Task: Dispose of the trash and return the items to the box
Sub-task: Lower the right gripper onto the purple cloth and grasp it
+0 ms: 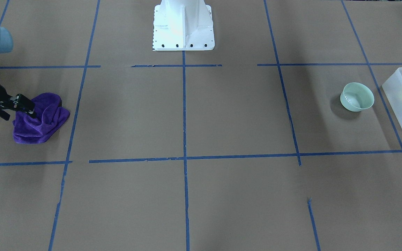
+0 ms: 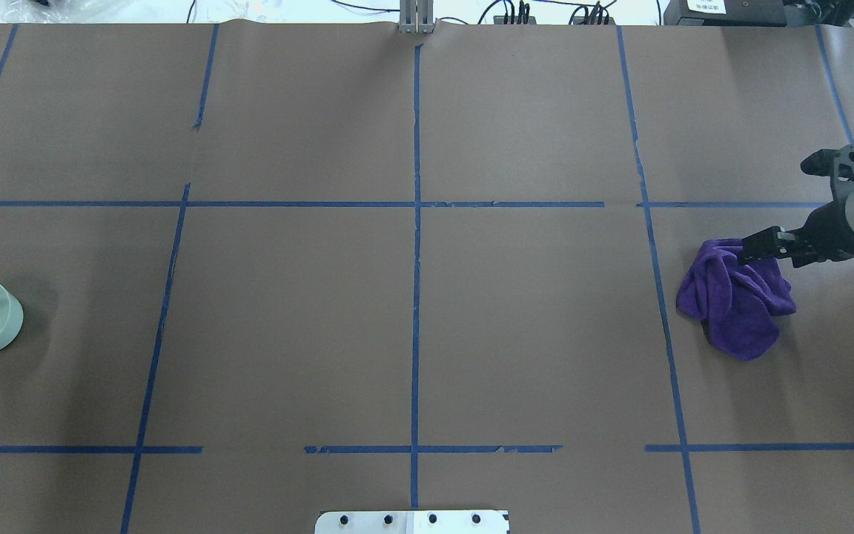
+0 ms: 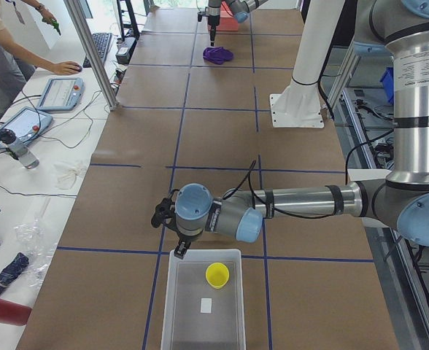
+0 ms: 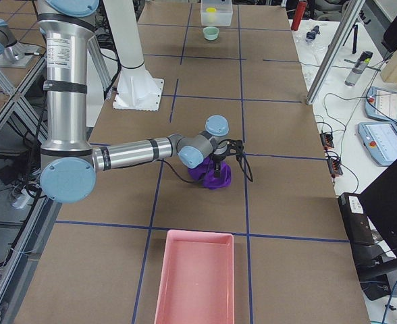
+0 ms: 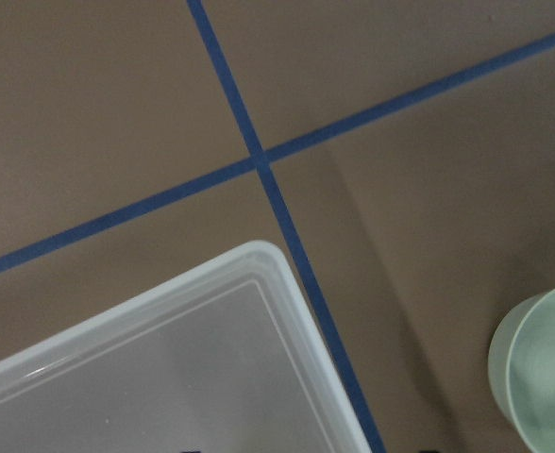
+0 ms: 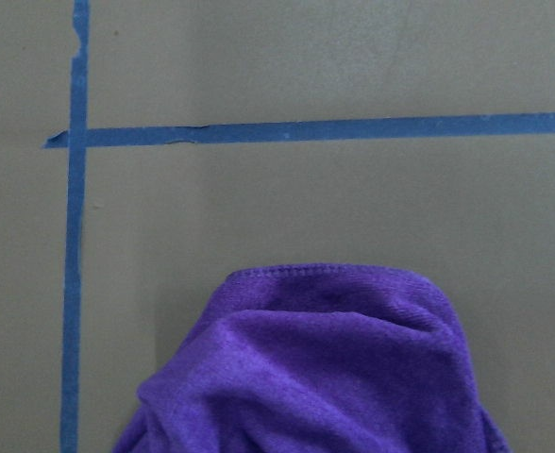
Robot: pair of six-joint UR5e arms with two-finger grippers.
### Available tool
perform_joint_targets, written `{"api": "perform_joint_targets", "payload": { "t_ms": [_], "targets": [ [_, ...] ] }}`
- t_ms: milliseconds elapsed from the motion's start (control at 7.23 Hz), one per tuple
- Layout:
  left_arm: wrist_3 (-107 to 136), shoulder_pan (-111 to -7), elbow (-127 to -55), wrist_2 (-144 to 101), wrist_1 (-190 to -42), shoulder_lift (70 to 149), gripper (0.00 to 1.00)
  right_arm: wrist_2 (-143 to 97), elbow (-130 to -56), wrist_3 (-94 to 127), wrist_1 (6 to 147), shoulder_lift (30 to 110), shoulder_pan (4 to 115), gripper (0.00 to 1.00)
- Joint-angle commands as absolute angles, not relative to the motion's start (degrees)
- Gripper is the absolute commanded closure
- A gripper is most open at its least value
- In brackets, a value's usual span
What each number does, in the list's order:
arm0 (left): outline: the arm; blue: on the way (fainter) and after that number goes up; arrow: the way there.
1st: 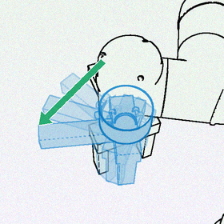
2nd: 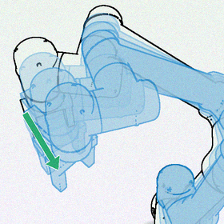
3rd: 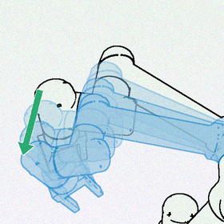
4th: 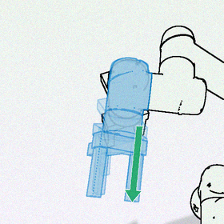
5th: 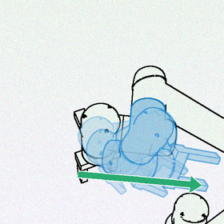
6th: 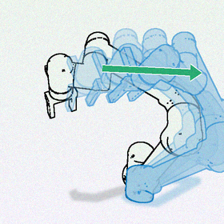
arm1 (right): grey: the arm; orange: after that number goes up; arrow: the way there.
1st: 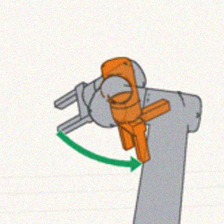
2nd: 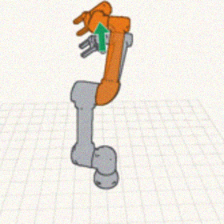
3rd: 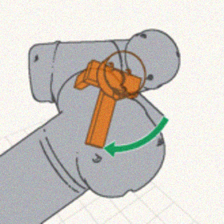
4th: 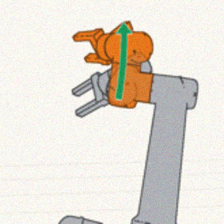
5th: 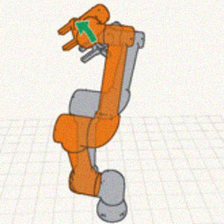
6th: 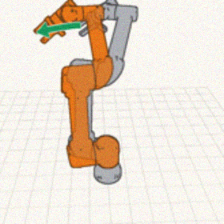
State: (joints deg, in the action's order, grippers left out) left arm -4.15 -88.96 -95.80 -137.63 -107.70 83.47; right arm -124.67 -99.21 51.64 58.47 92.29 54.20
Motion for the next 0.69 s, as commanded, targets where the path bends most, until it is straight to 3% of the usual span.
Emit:
{"api": "perform_joint_targets", "payload": {
  "t_ms": [0, 415, 553],
  "targets": [
    [3.83, -88.69, -102.65, -136.23, -103.36, 84.02, 0.17, -118.51, -99.05, 57.29, 58.18, 91.23, 47.58, 0.00],
    [5.19, -88.59, -102.92, -136.32, -103.36, 84.11, 0.16, -117.16, -98.97, 57.30, 58.18, 91.32, 46.94, 0.02],
    [5.19, -88.59, -103.01, -136.41, -103.36, 84.11, 0.16, -117.07, -98.96, 57.48, 58.18, 91.14, 46.93, 0.50]
  ]
}}
